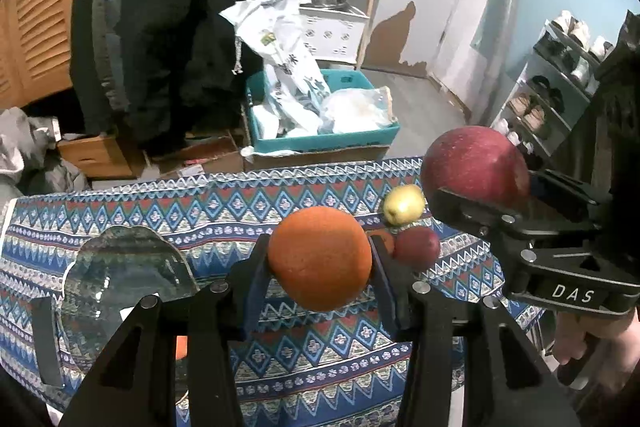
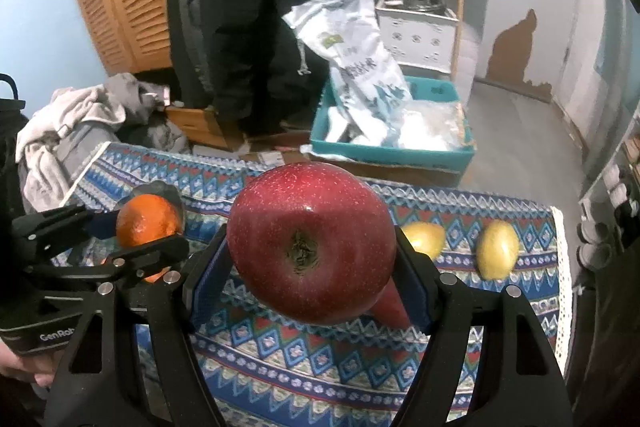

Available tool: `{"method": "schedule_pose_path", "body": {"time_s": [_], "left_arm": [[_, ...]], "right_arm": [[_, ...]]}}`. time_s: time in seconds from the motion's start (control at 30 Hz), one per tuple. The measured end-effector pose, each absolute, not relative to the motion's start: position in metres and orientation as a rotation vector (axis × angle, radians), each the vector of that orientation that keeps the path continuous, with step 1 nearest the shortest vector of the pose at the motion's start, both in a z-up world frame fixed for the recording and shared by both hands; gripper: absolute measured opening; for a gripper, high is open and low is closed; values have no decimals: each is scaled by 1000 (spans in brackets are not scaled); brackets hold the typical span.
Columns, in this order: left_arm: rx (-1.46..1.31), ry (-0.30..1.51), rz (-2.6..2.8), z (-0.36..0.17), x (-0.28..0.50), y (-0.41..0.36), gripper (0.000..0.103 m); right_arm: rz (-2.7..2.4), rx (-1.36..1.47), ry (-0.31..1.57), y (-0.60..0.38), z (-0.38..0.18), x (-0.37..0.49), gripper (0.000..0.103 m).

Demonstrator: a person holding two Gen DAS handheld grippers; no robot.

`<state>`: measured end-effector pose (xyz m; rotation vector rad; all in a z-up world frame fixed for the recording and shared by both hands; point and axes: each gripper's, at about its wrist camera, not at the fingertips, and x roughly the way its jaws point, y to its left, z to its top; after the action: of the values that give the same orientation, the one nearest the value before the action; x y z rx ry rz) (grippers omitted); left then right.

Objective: Organize fruits
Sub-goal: 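Lift the orange and red apple and carry them over the glass bowl, then lower both fruits into the glass bowl and open both grippers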

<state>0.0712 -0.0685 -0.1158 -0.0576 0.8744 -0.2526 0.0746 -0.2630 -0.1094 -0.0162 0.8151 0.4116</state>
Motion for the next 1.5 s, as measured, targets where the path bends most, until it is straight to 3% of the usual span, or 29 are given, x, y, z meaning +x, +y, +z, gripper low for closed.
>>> {"method": "schedule_pose_path", "body": {"time_s": [0.77, 1.5], "left_arm": [[-171, 850, -119, -114, 59, 33, 48], [-249, 899, 71, -153, 51, 143, 48]], "right_arm": [[550, -89, 830, -159, -105, 88, 75], [700, -146, 946, -42, -152, 111, 75]]}}
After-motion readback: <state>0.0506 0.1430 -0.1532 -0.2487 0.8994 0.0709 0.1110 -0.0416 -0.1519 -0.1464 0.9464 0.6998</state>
